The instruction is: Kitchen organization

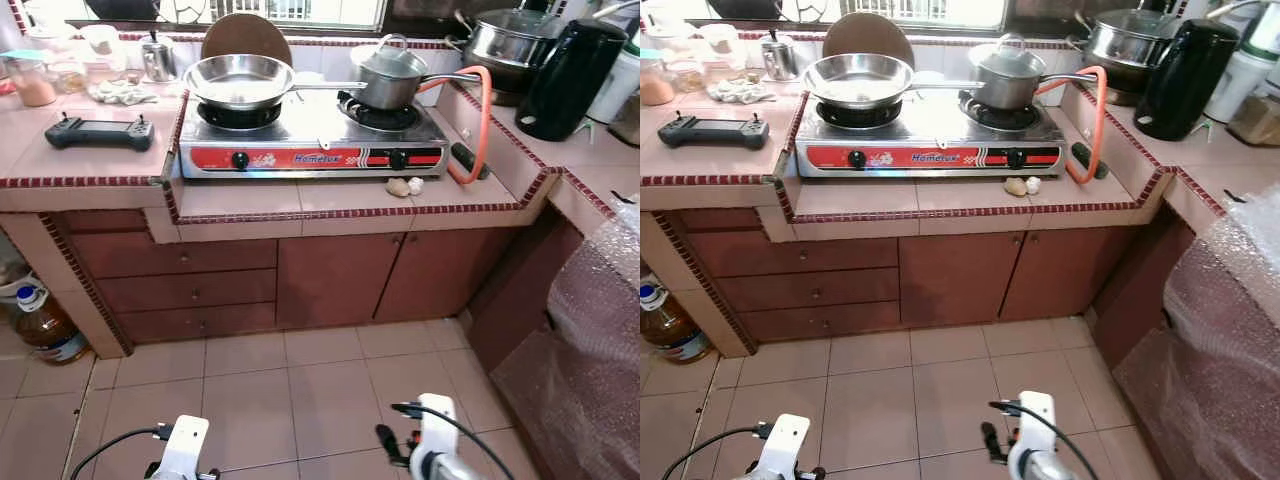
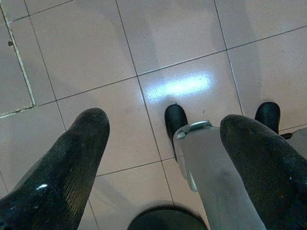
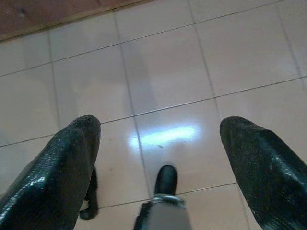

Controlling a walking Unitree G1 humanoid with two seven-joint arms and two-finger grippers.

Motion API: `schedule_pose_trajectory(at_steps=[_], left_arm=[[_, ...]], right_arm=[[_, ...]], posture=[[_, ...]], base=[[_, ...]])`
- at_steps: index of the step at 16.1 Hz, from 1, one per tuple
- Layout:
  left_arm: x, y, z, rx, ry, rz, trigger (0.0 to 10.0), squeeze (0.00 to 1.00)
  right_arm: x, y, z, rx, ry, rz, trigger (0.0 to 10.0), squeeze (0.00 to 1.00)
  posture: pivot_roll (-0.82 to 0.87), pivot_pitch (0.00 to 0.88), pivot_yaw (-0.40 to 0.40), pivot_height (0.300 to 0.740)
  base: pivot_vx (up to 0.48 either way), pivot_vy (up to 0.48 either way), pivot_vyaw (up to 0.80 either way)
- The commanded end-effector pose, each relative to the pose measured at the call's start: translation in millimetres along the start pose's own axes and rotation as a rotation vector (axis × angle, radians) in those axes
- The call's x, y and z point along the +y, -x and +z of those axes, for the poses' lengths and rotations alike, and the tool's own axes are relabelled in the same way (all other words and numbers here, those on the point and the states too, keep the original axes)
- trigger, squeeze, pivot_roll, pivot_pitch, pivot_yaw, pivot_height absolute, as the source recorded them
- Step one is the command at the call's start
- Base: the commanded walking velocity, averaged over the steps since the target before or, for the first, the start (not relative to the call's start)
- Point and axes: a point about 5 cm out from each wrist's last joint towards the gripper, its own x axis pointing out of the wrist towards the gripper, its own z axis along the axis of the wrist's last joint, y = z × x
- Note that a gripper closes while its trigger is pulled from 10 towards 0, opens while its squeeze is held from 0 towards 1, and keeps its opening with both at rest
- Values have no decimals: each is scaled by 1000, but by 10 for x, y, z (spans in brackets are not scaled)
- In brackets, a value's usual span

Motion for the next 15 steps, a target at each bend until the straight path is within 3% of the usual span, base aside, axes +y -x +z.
schedule_pose_trajectory(at_steps=[1,3,8,12,14,15], left_arm=[[-15,-3,59,-17,-25,-3,10000,0],[-39,-6,100,-20,-54,-11,10000,0],[-50,-8,198,-34,-127,-26,10000,0],[-27,-5,279,-39,-240,-43,10000,0],[-59,-7,325,-47,-232,-40,10000,0],[-98,-9,365,-52,-170,-36,10000,0]], right_arm=[[-16,-1,15,2,-10,-1,10000,0],[-36,11,-32,14,-22,-10,10000,0],[-122,50,-128,24,-53,-55,10000,0],[-177,74,-173,3,-158,-102,10000,0],[-208,84,-180,0,-165,-115,10000,0],[-229,91,-183,-2,-171,-121,10000,0]], posture=[[230,0,-130,740],[222,0,-110,740],[189,0,-54,740],[127,0,33,740],[112,0,43,740],[103,0,41,740]], base=[[0,0,0],[0,0,0],[0,0,-555],[0,0,0],[0,0,0],[0,0,0]])
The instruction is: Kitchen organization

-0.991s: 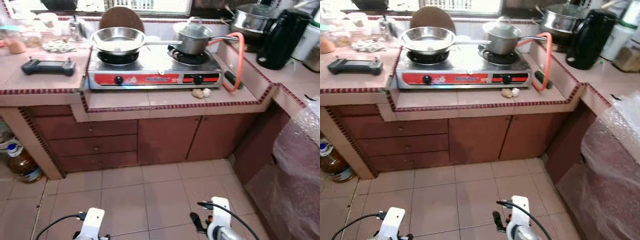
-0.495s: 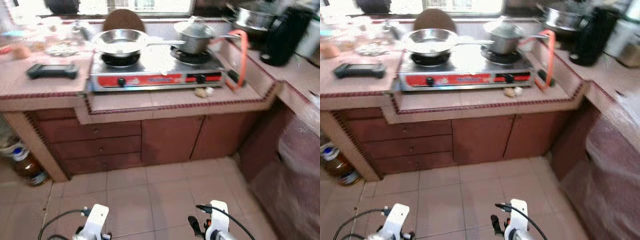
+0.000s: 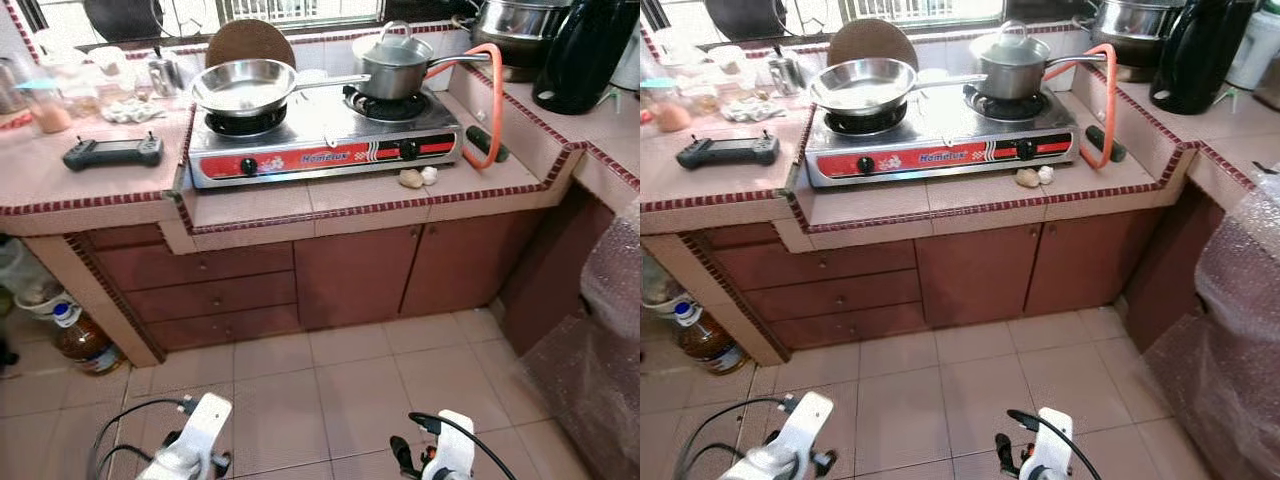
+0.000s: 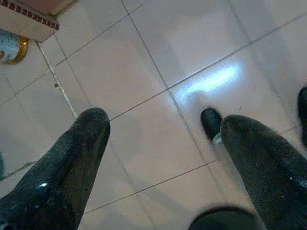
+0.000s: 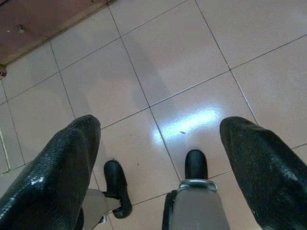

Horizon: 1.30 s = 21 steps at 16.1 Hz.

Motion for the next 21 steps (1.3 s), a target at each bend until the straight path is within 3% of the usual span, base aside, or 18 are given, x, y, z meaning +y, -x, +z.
schedule_pose_trajectory(at_steps=[1,8,14,17,18,21], left_arm=[[6,-1,5,8,40,11,10000,0],[-55,3,-134,29,30,-5,10000,0],[-49,2,-119,29,17,-4,10000,0],[-51,1,-115,28,6,-5,10000,0],[-53,1,-112,28,1,-7,10000,0],[-55,1,-112,29,-8,-7,10000,0]], right_arm=[[-38,9,-11,-2,-12,-20,10000,0],[-129,32,-50,34,73,-30,10000,0],[-122,36,-67,37,100,-22,10000,0],[-113,32,-36,25,135,-7,10000,0],[-108,29,-22,24,176,3,10000,0],[-104,29,-24,25,182,3,10000,0]], posture=[[100,0,33,740],[95,0,7,740],[99,0,1,740],[99,0,-1,740],[99,0,-4,740],[102,0,-6,740]], base=[[0,0,0],[0,0,0],[0,0,-779],[0,0,0],[0,0,788],[0,0,792]])
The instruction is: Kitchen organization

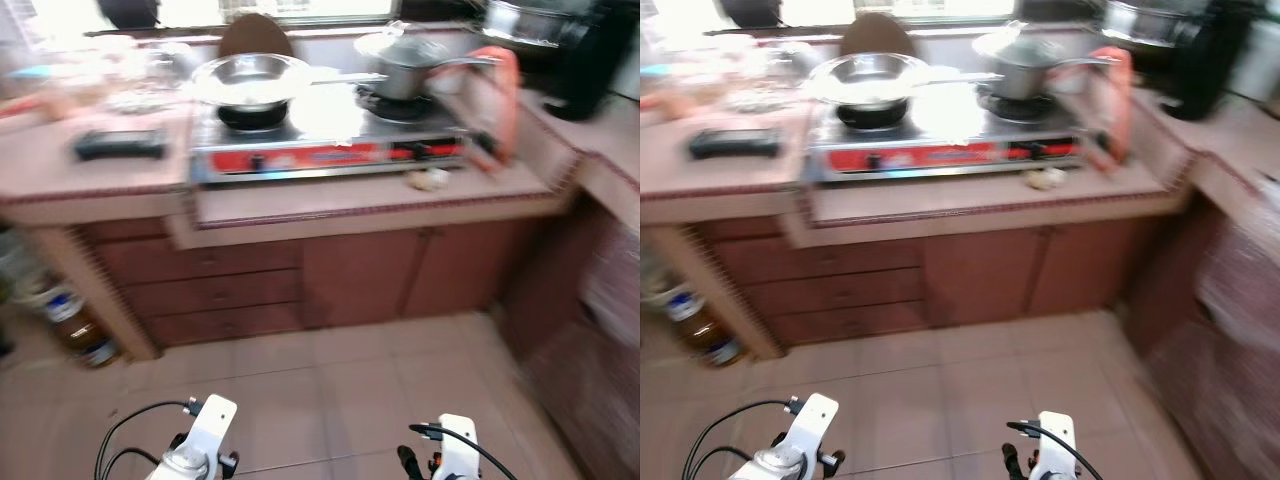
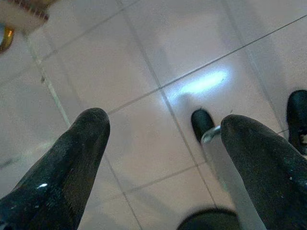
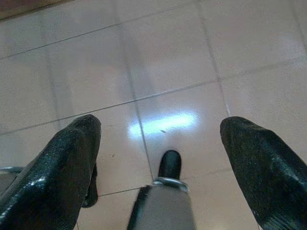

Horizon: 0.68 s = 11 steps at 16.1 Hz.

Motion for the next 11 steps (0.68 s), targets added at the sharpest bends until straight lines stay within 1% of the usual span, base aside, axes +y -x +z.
schedule_pose_trajectory(at_steps=[1,3,4,5,11], left_arm=[[-5,1,-33,12,-5,0,10000,0],[-5,1,-43,15,-6,1,10000,0],[-5,1,-46,16,-2,3,10000,0],[-4,1,-48,17,3,5,10000,0],[14,6,-100,23,16,12,10000,0]], right_arm=[[-20,10,-30,6,2,-7,10000,0],[-15,13,-48,10,5,-8,10000,0],[-16,14,-52,10,-4,-10,10000,0],[-18,15,-54,6,-22,-15,10000,0],[-17,16,-66,12,-14,-18,10000,0]], posture=[[102,0,-6,740],[103,0,-7,740],[103,0,-7,740],[103,0,-7,740],[104,0,-14,740]], base=[[0,0,788],[0,0,794],[0,0,513],[0,0,0],[0,0,0]])
